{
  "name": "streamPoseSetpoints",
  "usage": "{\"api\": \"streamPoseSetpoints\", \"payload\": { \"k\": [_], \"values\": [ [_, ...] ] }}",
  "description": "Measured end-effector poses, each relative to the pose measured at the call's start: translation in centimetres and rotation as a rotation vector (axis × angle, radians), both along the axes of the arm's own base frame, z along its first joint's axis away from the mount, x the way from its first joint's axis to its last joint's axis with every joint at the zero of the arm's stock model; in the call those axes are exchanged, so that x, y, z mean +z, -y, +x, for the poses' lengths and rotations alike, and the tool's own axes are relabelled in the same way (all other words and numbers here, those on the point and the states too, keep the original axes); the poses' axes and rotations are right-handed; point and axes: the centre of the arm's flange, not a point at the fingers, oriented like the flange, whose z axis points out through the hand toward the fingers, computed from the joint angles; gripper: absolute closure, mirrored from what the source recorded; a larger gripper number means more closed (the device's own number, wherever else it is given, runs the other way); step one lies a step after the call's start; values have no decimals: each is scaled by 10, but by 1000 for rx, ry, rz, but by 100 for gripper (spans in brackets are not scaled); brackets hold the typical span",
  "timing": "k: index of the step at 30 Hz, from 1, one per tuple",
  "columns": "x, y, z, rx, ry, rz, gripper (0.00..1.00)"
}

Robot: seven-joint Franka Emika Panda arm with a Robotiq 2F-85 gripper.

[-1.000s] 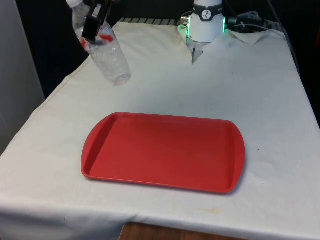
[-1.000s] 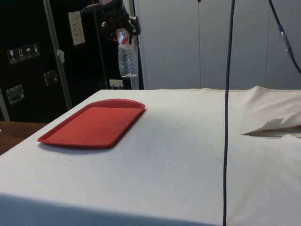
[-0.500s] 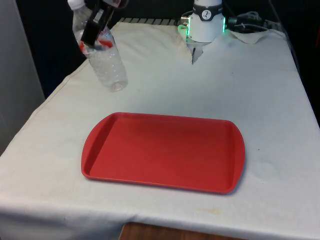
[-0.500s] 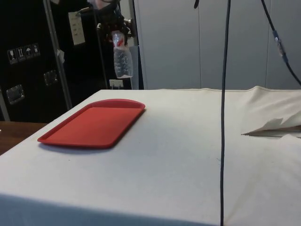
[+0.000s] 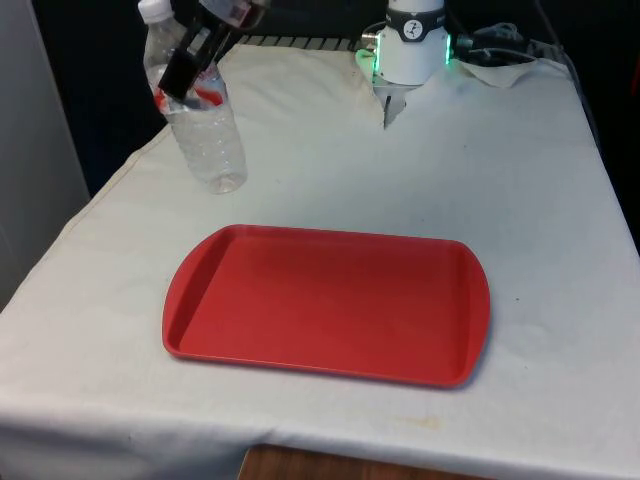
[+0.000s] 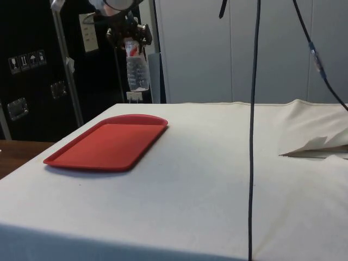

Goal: Place the bottle upright on the tray.

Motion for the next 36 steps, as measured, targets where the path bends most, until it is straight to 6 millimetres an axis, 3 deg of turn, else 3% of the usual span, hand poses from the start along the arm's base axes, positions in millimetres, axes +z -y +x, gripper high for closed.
{"api": "streamPoseSetpoints", "payload": {
  "k": [21, 36],
  "values": [
    [-19, -31, 12, -35, 22, -88, 100],
    [-26, -70, 18, -42, 49, -145, 100]
  ]
}}
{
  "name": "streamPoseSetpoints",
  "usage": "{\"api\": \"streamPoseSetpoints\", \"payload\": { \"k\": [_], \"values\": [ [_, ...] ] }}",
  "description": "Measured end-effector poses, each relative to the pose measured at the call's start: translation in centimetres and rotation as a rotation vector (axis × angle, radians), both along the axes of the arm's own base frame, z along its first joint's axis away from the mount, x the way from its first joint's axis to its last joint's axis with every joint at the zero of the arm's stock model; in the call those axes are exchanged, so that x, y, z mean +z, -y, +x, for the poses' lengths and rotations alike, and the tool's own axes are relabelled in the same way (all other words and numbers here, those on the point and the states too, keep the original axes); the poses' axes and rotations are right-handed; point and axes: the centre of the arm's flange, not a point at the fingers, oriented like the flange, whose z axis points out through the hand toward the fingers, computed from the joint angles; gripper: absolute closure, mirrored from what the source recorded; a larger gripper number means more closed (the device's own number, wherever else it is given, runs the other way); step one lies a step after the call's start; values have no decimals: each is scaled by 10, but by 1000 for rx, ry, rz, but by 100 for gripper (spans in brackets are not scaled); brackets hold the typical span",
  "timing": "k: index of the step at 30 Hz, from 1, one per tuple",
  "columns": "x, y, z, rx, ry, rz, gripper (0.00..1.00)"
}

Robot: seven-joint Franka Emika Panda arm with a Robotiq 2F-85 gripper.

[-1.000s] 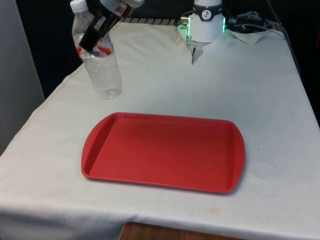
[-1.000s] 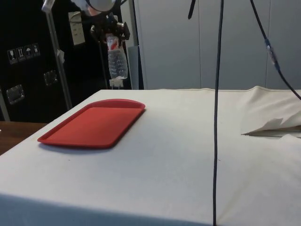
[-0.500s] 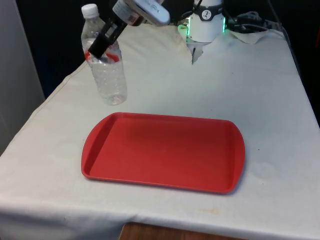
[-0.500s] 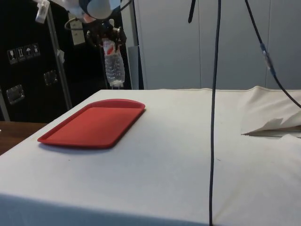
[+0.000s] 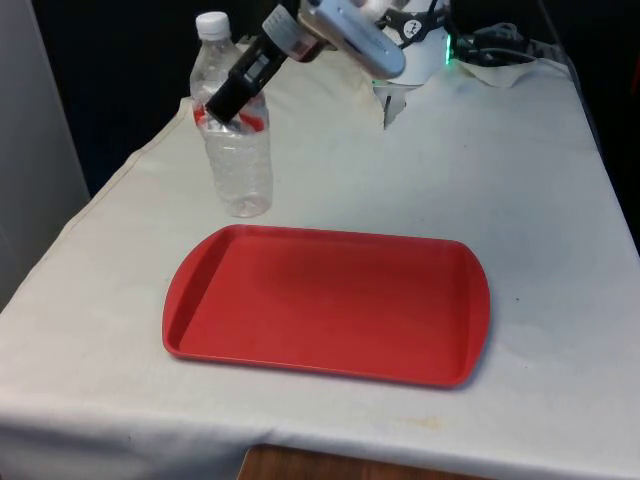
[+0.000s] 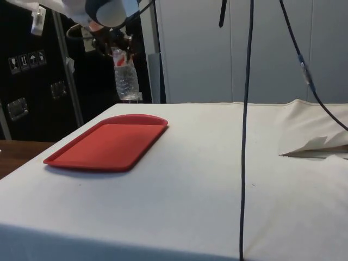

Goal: Place the bottle upright on the tray.

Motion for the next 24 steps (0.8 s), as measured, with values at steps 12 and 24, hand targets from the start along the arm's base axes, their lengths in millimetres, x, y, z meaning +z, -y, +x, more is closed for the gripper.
{"api": "streamPoseSetpoints", "payload": {
  "k": [12, 24],
  "values": [
    [-2, -31, 4, -2, 15, -39, 100],
    [-4, -57, 7, -7, 23, -74, 100]
  ]
}}
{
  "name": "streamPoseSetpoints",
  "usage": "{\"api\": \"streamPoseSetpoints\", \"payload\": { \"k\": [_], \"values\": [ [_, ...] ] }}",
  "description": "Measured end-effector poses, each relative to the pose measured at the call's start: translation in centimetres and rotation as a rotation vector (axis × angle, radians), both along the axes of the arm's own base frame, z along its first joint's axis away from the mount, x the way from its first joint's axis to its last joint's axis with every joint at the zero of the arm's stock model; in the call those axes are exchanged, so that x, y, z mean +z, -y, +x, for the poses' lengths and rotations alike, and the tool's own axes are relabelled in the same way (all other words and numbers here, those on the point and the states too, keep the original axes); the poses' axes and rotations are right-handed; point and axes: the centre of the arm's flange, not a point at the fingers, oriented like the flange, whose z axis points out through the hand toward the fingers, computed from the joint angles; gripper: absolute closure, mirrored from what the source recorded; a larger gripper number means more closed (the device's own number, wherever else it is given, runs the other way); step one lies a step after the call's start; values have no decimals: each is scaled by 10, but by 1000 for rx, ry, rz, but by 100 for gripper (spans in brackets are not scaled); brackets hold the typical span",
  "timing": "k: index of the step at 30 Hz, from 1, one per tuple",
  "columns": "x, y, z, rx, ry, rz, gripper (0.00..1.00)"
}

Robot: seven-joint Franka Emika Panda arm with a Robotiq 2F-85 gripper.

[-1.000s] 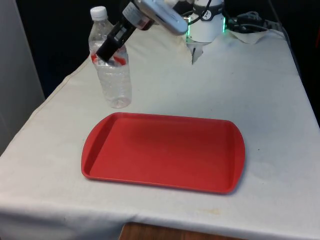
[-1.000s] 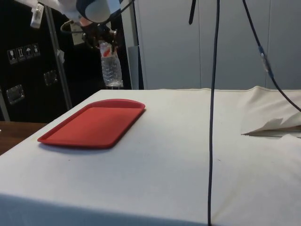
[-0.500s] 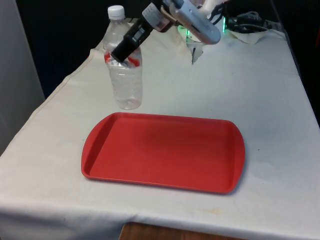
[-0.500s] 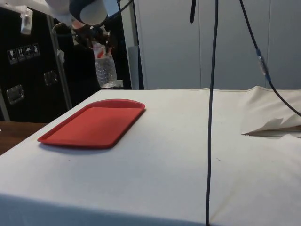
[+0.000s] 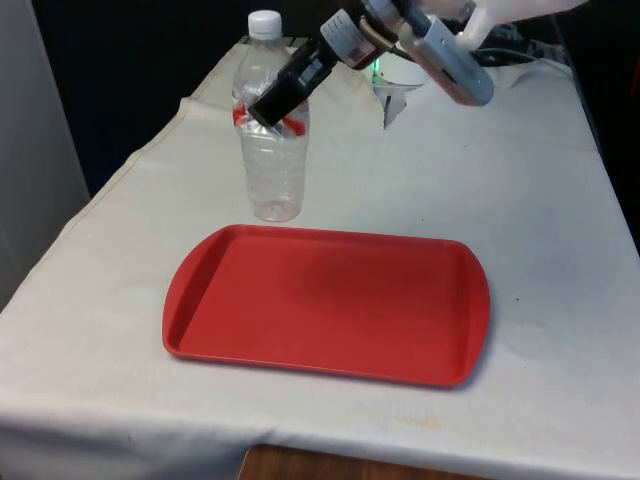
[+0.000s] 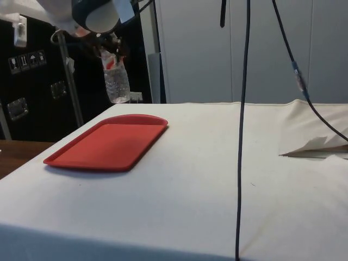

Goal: Place the bottle upright on the tray.

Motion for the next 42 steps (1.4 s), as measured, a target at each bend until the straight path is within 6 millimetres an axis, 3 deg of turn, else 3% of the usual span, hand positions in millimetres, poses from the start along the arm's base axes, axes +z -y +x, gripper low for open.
{"api": "streamPoseSetpoints", "payload": {
  "k": [12, 24, 42],
  "values": [
    [0, 1, -1, -3, -4, -8, 100],
    [-7, -22, -1, 2, 0, 0, 100],
    [-18, -31, 1, -6, -1, 1, 100]
  ]
}}
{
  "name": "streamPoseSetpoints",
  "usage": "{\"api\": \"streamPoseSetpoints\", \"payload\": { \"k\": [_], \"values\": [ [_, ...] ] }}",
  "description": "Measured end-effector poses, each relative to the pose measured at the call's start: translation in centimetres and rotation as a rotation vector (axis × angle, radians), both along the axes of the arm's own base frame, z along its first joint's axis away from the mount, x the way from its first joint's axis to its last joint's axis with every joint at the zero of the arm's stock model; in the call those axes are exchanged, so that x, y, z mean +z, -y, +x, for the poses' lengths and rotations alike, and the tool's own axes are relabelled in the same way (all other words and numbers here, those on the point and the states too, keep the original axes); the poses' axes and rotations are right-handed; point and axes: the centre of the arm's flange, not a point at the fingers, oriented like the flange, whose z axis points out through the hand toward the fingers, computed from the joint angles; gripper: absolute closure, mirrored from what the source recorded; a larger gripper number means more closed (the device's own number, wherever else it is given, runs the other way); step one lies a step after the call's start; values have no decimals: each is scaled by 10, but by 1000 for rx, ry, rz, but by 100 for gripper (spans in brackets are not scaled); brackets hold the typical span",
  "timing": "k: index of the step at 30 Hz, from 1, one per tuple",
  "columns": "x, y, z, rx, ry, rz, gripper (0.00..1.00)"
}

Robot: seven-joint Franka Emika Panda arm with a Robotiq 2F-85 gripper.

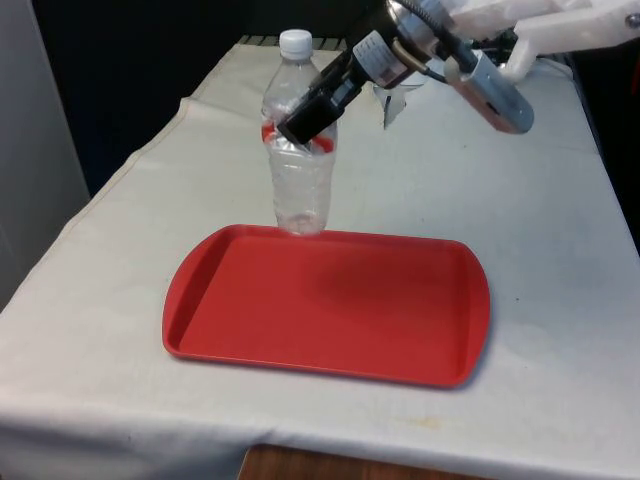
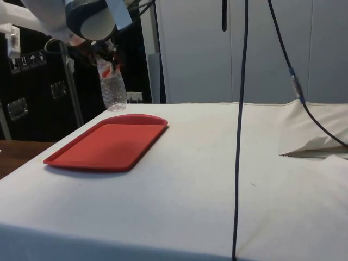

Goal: Place the bottle upright on the tray.

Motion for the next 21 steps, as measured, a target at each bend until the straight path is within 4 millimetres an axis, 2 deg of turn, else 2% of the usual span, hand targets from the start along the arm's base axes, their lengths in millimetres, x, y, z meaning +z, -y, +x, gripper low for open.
{"api": "streamPoseSetpoints", "payload": {
  "k": [21],
  "values": [
    [-39, -2, 3, -39, 41, 6, 100]
  ]
}}
